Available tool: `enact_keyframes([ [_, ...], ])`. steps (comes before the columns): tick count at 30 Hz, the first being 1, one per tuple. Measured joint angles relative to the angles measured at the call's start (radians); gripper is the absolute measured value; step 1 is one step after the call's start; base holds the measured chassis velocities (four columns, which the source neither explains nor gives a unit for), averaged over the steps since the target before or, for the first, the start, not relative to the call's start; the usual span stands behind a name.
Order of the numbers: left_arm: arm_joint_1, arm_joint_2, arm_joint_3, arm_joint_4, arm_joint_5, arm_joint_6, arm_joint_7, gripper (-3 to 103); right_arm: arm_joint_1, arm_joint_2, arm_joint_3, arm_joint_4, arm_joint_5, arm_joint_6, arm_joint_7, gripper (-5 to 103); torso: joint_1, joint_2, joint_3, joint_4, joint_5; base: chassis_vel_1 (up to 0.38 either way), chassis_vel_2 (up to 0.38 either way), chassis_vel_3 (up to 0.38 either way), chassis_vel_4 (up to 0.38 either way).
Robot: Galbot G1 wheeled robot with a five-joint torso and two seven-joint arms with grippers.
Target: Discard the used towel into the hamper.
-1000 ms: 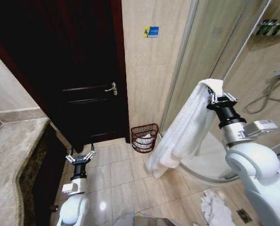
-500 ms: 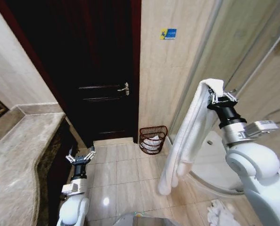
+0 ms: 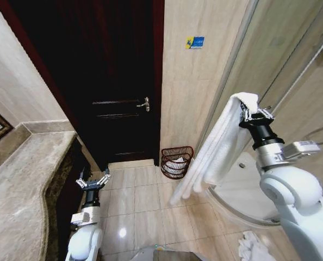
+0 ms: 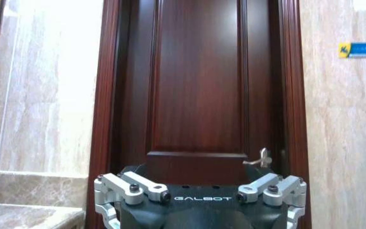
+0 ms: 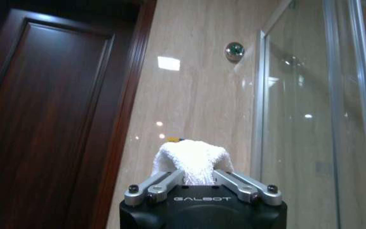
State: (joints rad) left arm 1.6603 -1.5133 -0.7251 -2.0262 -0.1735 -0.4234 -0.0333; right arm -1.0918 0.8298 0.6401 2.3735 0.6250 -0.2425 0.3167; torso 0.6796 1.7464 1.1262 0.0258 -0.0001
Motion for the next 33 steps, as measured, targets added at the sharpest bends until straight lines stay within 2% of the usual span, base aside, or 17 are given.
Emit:
enact_keyframes([
  [6, 0.009, -0.01, -0.008, -0.001, 0.006, -0.038, 0.015, 100, 0.115, 0.055, -0.04, -0.076, 0.023, -0.027, -0.027, 4, 0.003, 0.006, 0.003, 0.0002, 0.0002, 0.0, 0.0, 0.0, 0.0],
  [16, 0.027, -0.039, -0.031, -0.015, 0.001, -0.05, 0.001, 100, 0.235, 0.126, -0.079, -0.14, 0.039, -0.062, -0.1, 4, 0.001, 0.001, 0.001, 0.0003, -0.0001, 0.0, 0.0, 0.0, 0.0],
  [24, 0.025, -0.016, -0.022, -0.002, 0.008, -0.044, -0.045, 100, 0.174, 0.101, -0.023, -0.108, 0.069, -0.044, -0.1, 4, -0.001, -0.002, -0.001, -0.0002, 0.0003, -0.004, 0.004, 0.008, -0.006],
  [33, 0.048, -0.036, -0.018, -0.078, 0.012, 0.002, -0.058, 100, 0.113, 0.048, 0.008, 0.023, 0.144, -0.074, -0.029, 4, -0.002, -0.005, -0.003, 0.0002, 0.0002, -0.05, 0.055, 0.064, -0.048],
])
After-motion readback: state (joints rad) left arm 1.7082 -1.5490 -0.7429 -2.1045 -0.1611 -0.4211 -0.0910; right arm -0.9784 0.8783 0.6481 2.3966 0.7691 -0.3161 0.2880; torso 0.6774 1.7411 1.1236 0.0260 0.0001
